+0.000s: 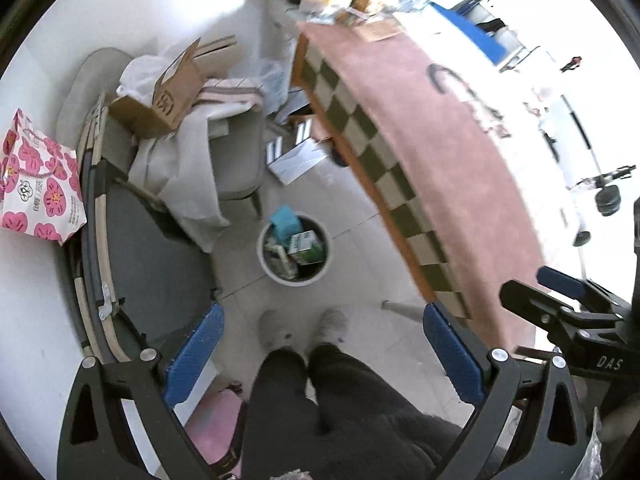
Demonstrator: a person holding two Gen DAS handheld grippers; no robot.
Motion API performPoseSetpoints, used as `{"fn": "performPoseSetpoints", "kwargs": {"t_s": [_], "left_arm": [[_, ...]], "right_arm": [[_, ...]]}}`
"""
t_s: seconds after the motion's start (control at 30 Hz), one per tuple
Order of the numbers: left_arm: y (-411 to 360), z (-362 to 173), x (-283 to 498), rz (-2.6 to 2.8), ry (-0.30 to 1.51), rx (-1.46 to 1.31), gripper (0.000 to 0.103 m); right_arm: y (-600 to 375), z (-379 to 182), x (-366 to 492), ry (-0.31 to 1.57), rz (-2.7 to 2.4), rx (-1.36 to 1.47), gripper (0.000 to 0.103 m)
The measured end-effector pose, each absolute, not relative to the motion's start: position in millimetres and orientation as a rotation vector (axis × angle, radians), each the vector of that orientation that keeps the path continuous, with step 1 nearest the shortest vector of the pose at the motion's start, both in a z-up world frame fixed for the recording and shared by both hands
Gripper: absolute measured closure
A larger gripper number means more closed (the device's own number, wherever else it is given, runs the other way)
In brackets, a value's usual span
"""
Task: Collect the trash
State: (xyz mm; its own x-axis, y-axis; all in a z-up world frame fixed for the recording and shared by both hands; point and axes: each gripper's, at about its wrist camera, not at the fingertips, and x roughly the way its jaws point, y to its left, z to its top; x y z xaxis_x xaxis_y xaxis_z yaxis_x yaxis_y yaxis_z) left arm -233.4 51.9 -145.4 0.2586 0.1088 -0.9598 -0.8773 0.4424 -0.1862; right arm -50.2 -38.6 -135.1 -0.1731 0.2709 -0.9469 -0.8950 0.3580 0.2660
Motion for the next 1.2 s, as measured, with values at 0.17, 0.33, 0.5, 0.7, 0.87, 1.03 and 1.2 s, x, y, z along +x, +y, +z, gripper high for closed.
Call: {"fn": "performPoseSetpoints", "kwargs": {"t_s": [0.17, 0.33, 0.5, 0.7, 0.87, 1.03, 1.2], "left_arm": [[40.1, -110.0, -236.9, 0.756, 1.034, -0.864, 0.001], [32.6, -83.9, -242.3, 0.754, 0.972, -0.854, 0.001], [29.3, -65.8, -247.4, 0.756, 0.923, -0.854, 0.001], [25.9, -56.5, -248.4, 0.763, 0.902, -0.853, 0.001], [22.9, -51.6, -251.0, 0.758, 0.898, -0.854, 0.001], [19.4, -46.9, -253.8, 0.758, 0.888, -0.855, 0.001], [17.5, -45.7, -255.1, 0.758, 0.887, -0.857, 0.001]], "right_arm": [[-48.3, -99.2, -56.3, 1.342, 1.227, -0.613, 0.0], [-56.0, -71.1, -58.7, 1.334, 1.275, -0.595, 0.0], [-61.9, -54.5, -60.1, 1.334, 1.306, -0.592, 0.0], [-65.9, -41.5, -60.0, 1.325, 1.329, -0.582, 0.0], [-66.0, -40.1, -58.6, 1.337, 1.334, -0.583, 0.0], [-66.9, -40.3, -56.9, 1.346, 1.344, -0.586, 0.0], [-68.6, -40.7, -58.4, 1.347, 1.353, -0.591, 0.0]]}}
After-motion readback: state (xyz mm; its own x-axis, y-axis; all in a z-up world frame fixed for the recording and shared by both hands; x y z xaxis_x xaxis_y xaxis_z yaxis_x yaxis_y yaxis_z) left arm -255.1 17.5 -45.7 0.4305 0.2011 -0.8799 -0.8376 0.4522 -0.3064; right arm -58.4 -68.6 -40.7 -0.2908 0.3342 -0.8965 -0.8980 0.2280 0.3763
